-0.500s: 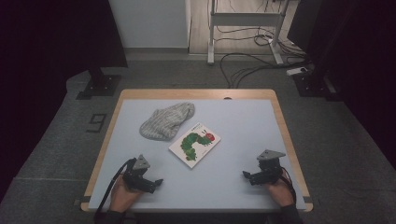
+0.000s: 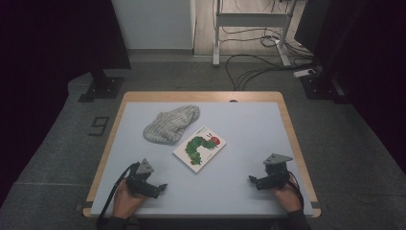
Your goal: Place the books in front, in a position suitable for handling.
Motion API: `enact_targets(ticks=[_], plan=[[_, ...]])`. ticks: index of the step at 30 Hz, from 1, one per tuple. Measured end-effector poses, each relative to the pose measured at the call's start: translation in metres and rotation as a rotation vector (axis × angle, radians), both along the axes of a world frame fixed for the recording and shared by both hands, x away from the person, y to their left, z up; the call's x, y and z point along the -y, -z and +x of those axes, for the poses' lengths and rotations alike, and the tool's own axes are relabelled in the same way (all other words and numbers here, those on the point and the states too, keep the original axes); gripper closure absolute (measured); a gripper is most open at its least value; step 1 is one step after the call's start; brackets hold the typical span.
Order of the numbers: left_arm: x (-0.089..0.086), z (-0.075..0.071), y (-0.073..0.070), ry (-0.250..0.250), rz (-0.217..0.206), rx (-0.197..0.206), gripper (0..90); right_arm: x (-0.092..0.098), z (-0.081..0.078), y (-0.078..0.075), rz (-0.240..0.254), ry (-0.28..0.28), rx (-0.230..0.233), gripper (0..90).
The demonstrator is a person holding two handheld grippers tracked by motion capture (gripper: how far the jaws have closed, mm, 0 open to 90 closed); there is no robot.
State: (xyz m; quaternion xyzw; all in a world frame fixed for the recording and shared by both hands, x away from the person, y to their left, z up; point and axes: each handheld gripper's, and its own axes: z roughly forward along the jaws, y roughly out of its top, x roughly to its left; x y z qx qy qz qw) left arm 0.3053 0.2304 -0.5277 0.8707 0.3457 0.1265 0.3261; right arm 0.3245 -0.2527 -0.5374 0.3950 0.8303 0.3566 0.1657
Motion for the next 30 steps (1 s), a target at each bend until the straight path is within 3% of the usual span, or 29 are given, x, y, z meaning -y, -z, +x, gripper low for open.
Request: enact_targets(ticks=[9, 14, 15, 18, 21, 23, 29, 30], plan=[[0.0, 0.001, -0.001, -0.006, -0.008, -0.008, 0.2, 0.0, 0.0, 0.0, 0.0, -0.001, -0.003, 0.0], [-0.001, 0.008, -0.004, -0.023, -0.006, -0.015, 5.9, 0.0, 0.0, 0.0, 0.0, -0.001, -0.003, 0.0], [-0.002, 0.014, -0.007, -0.021, -0.003, -0.032, 7.4, 0.0, 0.0, 0.0, -0.001, 0.0, -0.002, 0.0], [-0.003, 0.021, -0.011, -0.032, -0.003, -0.021, 7.8, 0.0, 0.0, 0.0, 0.0, -0.001, -0.003, 0.0], [-0.005, 0.041, -0.02, -0.054, -0.032, -0.022, 7.8, 0.0, 0.0, 0.0, 0.0, -0.001, -0.003, 0.0], [-0.006, 0.046, -0.023, -0.065, -0.036, -0.024, 7.8, 0.0, 0.0, 0.0, 0.0, -0.002, -0.003, 0.0], [-0.001, 0.073, -0.035, -0.085, -0.033, -0.019, 7.8, 0.0, 0.0, 0.0, 0.0, -0.001, -0.003, 0.0], [0.002, 0.083, -0.039, -0.092, -0.028, -0.02, 7.4, 0.0, 0.0, 0.0, 0.0, -0.001, -0.003, 0.0]])
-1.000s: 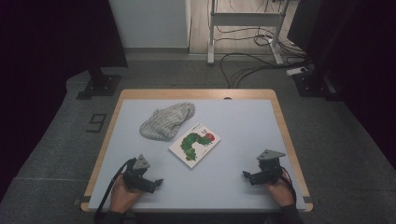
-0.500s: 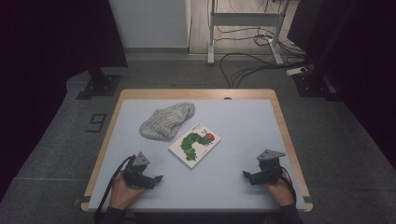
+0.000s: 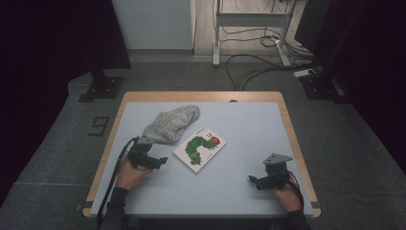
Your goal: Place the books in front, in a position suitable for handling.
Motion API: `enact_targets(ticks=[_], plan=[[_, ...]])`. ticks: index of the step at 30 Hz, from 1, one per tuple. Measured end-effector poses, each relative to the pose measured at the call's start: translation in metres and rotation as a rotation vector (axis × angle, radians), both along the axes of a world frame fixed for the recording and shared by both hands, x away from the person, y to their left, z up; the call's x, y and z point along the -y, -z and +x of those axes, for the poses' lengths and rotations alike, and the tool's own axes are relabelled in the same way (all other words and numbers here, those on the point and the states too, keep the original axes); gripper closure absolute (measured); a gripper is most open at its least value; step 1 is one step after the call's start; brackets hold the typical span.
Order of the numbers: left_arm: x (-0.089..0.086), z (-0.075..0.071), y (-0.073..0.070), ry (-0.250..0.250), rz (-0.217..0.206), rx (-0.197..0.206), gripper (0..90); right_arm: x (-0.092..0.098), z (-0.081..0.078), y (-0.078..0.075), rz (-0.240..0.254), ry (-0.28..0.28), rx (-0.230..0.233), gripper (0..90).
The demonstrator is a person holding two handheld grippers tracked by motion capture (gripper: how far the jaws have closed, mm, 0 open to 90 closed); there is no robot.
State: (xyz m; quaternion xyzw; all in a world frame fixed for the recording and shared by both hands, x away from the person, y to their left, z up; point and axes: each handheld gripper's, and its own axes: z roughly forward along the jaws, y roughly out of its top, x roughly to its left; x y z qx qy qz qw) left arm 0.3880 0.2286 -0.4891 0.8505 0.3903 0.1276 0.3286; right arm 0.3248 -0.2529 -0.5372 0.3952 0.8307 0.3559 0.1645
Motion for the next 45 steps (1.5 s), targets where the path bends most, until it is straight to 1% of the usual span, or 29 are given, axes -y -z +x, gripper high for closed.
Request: enact_targets(ticks=[1, 2, 3, 4, 6, 7, 8, 9, 10, 12, 13, 14, 17, 18, 19, 20, 23, 25, 28, 30, 32, 34, 35, 37, 39, 41, 42, 43, 45], plan=[[0.0, 0.0, 0.0, 0.0, 0.0, 0.0, 5.7, 0.0, 0.0, 0.0, 0.0, 0.0, 0.0, 0.0], [0.002, 0.009, -0.004, -0.004, 0.007, 0.001, 4.0, 0.0, 0.0, 0.0, 0.0, 0.0, -0.001, 0.0], [0.002, 0.009, -0.004, -0.004, 0.007, 0.001, 3.8, 0.0, 0.0, 0.0, 0.0, 0.0, -0.001, 0.0], [0.005, 0.017, -0.007, -0.001, 0.012, 0.009, 3.8, 0.0, 0.0, 0.0, 0.0, 0.0, -0.001, 0.0], [0.009, 0.025, -0.01, 0.0, 0.017, 0.008, 2.2, 0.0, 0.0, 0.0, 0.0, 0.0, -0.001, 0.0], [0.009, 0.025, -0.01, 0.0, 0.017, 0.008, 1.4, 0.0, 0.0, 0.0, 0.0, 0.0, -0.001, 0.0], [0.013, 0.032, -0.013, 0.008, 0.023, 0.003, 1.2, 0.0, 0.0, 0.0, 0.001, 0.001, 0.001, 0.0], [0.013, 0.032, -0.013, 0.008, 0.023, 0.003, 0.7, 0.0, 0.0, 0.0, 0.001, 0.001, 0.001, 0.0], [0.016, 0.036, -0.014, 0.01, 0.028, 0.006, 0.5, 0.0, 0.0, 0.0, 0.001, 0.001, 0.0, 0.0], [0.02, 0.044, -0.017, 0.008, 0.02, 0.006, 1.5, 0.0, 0.0, 0.0, 0.001, 0.001, 0.0, 0.0], [0.021, 0.047, -0.018, -0.001, 0.018, 0.017, 1.5, 0.0, 0.0, 0.0, 0.001, 0.001, 0.0, 0.0], [0.022, 0.052, -0.019, -0.007, 0.016, 0.016, 2.7, 0.0, 0.0, 0.0, 0.001, 0.001, 0.0, 0.0], [0.026, 0.064, -0.019, -0.008, 0.002, 0.003, 3.0, 0.0, 0.0, 0.0, 0.001, 0.001, 0.0, 0.0], [0.027, 0.067, -0.019, -0.011, 0.007, -0.001, 3.0, 0.0, 0.0, 0.0, 0.001, 0.001, 0.0, 0.0], [0.028, 0.071, -0.019, -0.01, 0.022, -0.002, 3.2, 0.0, 0.0, 0.0, 0.001, 0.001, 0.0, 0.0], [0.03, 0.078, -0.018, -0.014, 0.029, -0.004, 4.8, 0.0, 0.0, 0.0, 0.001, 0.001, 0.0, 0.0], [0.032, 0.087, -0.014, -0.016, 0.043, -0.018, 5.3, 0.0, 0.0, 0.0, 0.001, 0.001, 0.001, 0.0], [0.032, 0.093, -0.009, -0.023, 0.034, -0.032, 5.9, 0.0, 0.0, 0.0, 0.001, 0.001, 0.001, 0.0], [0.031, 0.1, 0.002, -0.042, 0.054, -0.05, 8.3, 0.0, 0.0, 0.0, 0.001, 0.001, 0.001, 0.0], [0.029, 0.104, 0.009, -0.043, 0.055, -0.069, 12.0, 0.0, 0.0, 0.0, 0.001, 0.001, 0.0, 0.0], [0.028, 0.106, 0.014, -0.041, 0.041, -0.08, 16.6, 0.0, 0.0, 0.0, 0.001, 0.001, 0.001, 0.0], [0.028, 0.107, 0.017, -0.038, 0.051, -0.075, 24.0, 0.0, 0.0, 0.0, 0.001, 0.001, 0.001, 0.0], [0.028, 0.107, 0.018, -0.038, 0.057, -0.066, 29.7, 0.0, 0.0, 0.0, 0.001, 0.001, 0.001, 0.0], [0.028, 0.107, 0.018, -0.048, 0.055, -0.059, 38.4, 0.0, 0.0, 0.0, 0.001, 0.001, 0.001, 0.0], [0.026, 0.107, 0.016, -0.049, 0.041, -0.067, 51.5, 0.0, 0.0, 0.0, 0.001, 0.001, 0.001, 0.0], [0.027, 0.106, 0.015, -0.05, 0.043, -0.061, 65.5, 0.0, 0.0, 0.0, 0.001, 0.001, 0.001, 0.0], [0.028, 0.105, 0.014, -0.051, 0.038, -0.057, 70.1, 0.0, 0.0, 0.0, 0.001, 0.001, 0.001, 0.0], [0.029, 0.104, 0.012, -0.048, 0.033, -0.051, 72.5, 0.0, 0.0, 0.0, 0.001, 0.001, 0.001, 0.0], [0.029, 0.102, 0.005, -0.053, -0.002, -0.029, 74.4, 0.0, 0.0, 0.0, 0.001, 0.001, 0.001, 0.0]])
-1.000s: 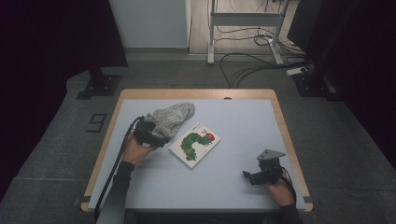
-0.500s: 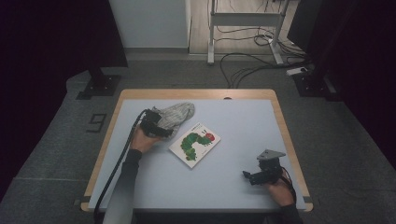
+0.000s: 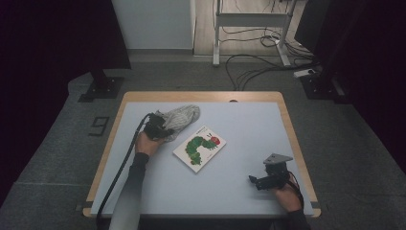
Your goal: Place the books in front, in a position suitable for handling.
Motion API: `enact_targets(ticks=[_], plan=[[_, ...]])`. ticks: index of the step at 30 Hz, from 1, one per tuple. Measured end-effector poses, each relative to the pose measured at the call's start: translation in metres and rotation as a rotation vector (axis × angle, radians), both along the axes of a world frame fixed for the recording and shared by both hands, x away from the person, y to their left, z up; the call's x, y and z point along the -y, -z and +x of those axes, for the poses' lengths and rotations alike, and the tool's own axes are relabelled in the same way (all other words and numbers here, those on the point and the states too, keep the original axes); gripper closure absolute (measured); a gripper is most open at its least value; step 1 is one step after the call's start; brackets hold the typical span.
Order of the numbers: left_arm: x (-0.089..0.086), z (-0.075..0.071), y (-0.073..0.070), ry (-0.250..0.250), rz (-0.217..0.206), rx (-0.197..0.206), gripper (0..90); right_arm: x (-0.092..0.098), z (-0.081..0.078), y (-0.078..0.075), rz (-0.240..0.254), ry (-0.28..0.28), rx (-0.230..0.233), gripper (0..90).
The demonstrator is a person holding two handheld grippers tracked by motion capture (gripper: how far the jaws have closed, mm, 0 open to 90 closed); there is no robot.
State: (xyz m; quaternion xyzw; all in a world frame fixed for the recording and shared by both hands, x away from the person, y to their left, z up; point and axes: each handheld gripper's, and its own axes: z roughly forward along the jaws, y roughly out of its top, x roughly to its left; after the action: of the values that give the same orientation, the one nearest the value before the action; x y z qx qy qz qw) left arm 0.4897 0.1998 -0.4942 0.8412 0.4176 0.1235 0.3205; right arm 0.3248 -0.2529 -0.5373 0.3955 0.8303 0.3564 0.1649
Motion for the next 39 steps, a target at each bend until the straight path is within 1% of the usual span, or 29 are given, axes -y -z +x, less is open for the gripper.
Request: enact_targets(ticks=[2, 5, 6, 11, 13, 15, 16, 18, 22, 23, 25, 26, 27, 29, 30, 31, 34, 35, 37, 39], plan=[[-0.001, -0.003, -0.011, 0.003, -0.036, 0.023, 74.7, 0.0, 0.0, 0.0, 0.0, -0.001, -0.001, 0.0], [-0.004, -0.01, -0.028, 0.002, -0.078, 0.061, 74.8, 0.0, 0.0, 0.0, 0.0, 0.0, 0.0, 0.0], [-0.006, -0.013, -0.033, 0.002, -0.083, 0.07, 74.9, 0.0, 0.0, 0.0, 0.0, 0.0, 0.0, 0.0], [-0.007, -0.024, -0.054, 0.025, -0.068, 0.091, 74.9, 0.0, 0.0, 0.0, 0.0, 0.0, -0.001, 0.0], [-0.006, -0.028, -0.062, 0.034, -0.073, 0.102, 74.9, 0.0, 0.0, 0.0, -0.001, -0.001, -0.002, 0.0], [-0.004, -0.032, -0.071, 0.035, -0.086, 0.123, 74.9, 0.0, 0.0, 0.0, 0.0, 0.0, -0.001, 0.0], [-0.005, -0.034, -0.075, 0.043, -0.094, 0.129, 75.0, 0.0, 0.0, 0.0, 0.0, 0.001, -0.001, 0.0], [-0.005, -0.038, -0.082, 0.043, -0.107, 0.138, 75.0, 0.0, 0.0, 0.0, -0.001, -0.001, -0.001, 0.0], [-0.002, -0.044, -0.096, 0.058, -0.093, 0.154, 75.0, 0.0, 0.0, 0.0, -0.002, -0.003, 0.001, 0.0], [-0.002, -0.044, -0.096, 0.058, -0.093, 0.154, 75.0, 0.0, 0.0, 0.0, -0.002, -0.003, 0.001, 0.0], [0.003, -0.05, -0.105, 0.079, -0.098, 0.166, 75.0, 0.0, 0.0, 0.0, -0.001, 0.0, 0.0, 0.0], [0.004, -0.052, -0.108, 0.084, -0.102, 0.169, 75.0, 0.0, 0.0, 0.0, -0.001, 0.0, 0.0, 0.0], [0.006, -0.054, -0.11, 0.086, -0.114, 0.167, 75.0, 0.0, 0.0, 0.0, -0.001, -0.001, 0.0, 0.0], [0.008, -0.056, -0.112, 0.093, -0.114, 0.168, 74.9, 0.0, 0.0, 0.0, -0.001, -0.002, -0.001, 0.0], [0.012, -0.06, -0.116, 0.114, -0.117, 0.167, 74.9, 0.0, 0.0, 0.0, -0.001, -0.001, 0.001, 0.0], [0.012, -0.06, -0.116, 0.114, -0.117, 0.167, 74.9, 0.0, 0.0, 0.0, -0.001, -0.001, 0.001, 0.0], [0.021, -0.069, -0.126, 0.153, -0.136, 0.172, 74.9, 0.0, 0.0, 0.0, 0.001, 0.0, 0.0, 0.0], [0.021, -0.069, -0.126, 0.153, -0.136, 0.172, 74.9, 0.0, 0.0, 0.0, 0.0, 0.0, 0.001, 0.0], [0.03, -0.075, -0.134, 0.184, -0.123, 0.175, 74.9, 0.0, 0.0, 0.0, 0.001, -0.001, 0.0, 0.0], [0.033, -0.078, -0.137, 0.193, -0.128, 0.178, 74.9, 0.0, 0.0, 0.0, 0.001, -0.001, 0.0, 0.0]])
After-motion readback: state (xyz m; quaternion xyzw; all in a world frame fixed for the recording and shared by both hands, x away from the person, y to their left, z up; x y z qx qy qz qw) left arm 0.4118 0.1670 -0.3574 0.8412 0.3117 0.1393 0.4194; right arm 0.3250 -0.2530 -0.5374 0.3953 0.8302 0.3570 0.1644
